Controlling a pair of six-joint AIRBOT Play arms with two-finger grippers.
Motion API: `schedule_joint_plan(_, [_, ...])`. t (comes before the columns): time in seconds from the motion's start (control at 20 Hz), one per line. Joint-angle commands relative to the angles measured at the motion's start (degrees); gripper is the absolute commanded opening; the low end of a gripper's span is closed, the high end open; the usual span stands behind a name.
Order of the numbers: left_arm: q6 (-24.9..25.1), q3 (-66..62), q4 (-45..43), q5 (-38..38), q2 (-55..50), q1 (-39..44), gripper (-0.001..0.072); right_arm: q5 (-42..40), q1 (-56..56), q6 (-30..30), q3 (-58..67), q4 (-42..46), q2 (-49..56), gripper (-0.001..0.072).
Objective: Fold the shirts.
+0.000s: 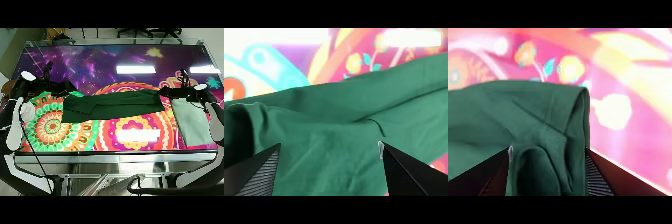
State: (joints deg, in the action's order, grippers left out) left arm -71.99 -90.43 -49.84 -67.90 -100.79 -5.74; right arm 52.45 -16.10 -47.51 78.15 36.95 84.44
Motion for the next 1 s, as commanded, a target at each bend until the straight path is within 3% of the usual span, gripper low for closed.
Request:
schedule_joint_plan(0.0, [-1.01, -2.86, 0.07, -4.11, -0.35, 0.22, 0.0707, 4.98, -0.04, -0.52, 0.44, 0.42, 2.75, 0.0528])
schedule_joint_plan(0.25, [-2.12, -3.58, 0.57, -5.90, -0.22, 0.28, 0.0707, 5.46, 0.04, -1.07, 0.44, 2.95, 5.44, 0.0506])
schedule_joint_plan(0.35, [-2.19, -3.56, 0.57, -6.19, -0.22, 0.96, 0.0706, 5.57, 0.07, -2.08, 0.44, 4.04, 5.84, 0.0357])
schedule_joint_plan(0.45, [-2.19, -3.56, 0.57, -5.84, -0.24, 2.75, 0.0705, 6.73, 0.33, -2.16, 0.44, 4.02, 5.97, 0.0143])
schedule_joint_plan(0.5, [-2.14, -3.56, 0.55, -5.20, -0.24, 4.17, 0.0596, 6.82, 0.61, -2.16, 0.44, 4.04, 5.97, 0.0045])
schedule_joint_plan(0.6, [-1.75, -3.56, 0.44, -2.49, -0.24, 7.54, 0.0091, 6.84, 0.94, -2.25, 0.44, 4.02, 5.95, 0.0019])
schedule_joint_plan(0.65, [-1.55, -3.54, 0.39, -0.20, -0.28, 9.53, 0.0016, 7.23, 0.96, -2.75, 0.46, 4.02, 5.92, 0.0019])
schedule_joint_plan(0.95, [-1.60, -3.45, 0.44, 9.42, -6.51, 23.65, 0.0016, 12.83, 0.87, -3.15, 0.66, 3.96, -0.17, 0.0017])
